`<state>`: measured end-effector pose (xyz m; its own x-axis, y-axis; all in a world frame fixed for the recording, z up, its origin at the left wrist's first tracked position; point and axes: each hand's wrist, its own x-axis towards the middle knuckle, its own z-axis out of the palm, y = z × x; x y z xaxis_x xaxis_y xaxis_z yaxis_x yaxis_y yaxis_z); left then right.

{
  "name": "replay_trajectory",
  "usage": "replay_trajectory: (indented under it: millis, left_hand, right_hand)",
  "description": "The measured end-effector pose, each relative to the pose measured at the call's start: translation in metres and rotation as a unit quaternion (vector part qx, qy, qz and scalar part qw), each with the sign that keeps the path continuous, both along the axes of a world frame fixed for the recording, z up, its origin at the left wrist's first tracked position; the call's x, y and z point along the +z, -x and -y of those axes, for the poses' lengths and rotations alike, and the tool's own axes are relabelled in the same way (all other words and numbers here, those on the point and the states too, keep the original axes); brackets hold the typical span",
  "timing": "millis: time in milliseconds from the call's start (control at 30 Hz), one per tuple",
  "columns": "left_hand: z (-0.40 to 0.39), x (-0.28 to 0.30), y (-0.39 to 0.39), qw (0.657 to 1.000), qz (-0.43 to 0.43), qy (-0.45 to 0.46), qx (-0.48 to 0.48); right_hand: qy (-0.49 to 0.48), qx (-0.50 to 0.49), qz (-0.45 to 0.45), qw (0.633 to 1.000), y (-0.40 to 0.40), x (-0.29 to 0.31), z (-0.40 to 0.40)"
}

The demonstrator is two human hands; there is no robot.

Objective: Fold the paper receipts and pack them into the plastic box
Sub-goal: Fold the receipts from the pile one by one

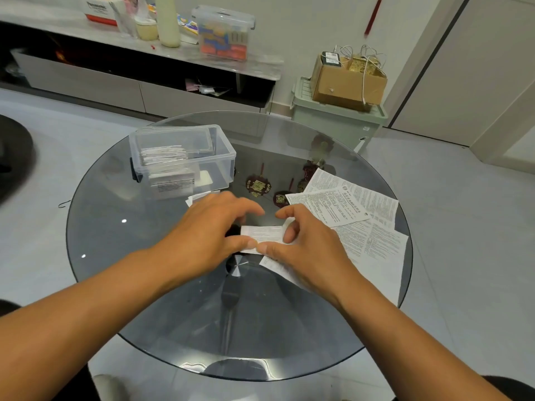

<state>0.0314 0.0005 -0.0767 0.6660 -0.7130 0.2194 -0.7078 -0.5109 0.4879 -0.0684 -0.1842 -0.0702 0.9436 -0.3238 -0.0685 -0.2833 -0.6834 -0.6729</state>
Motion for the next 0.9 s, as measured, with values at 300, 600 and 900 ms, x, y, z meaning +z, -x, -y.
replay_trajectory:
  millis: [300,600,900]
  left_hand:
    - [0.005,-0.006,0.009,0.972,0.159,-0.04,-0.167]
    - [0.003,0.001,-0.004,0.959,0.212,-0.16,0.103]
    - [0.004,-0.01,-0.007,0.985,0.169,-0.01,0.03]
  right_hand:
    - [0.018,0.028,0.004,0.999,0.003,0.014,0.031]
    - [0.253,-0.028,-0.062,0.965,0.0,0.014,0.037]
    - [0.327,0.018,0.06,0.943,-0.006,-0.002,0.043]
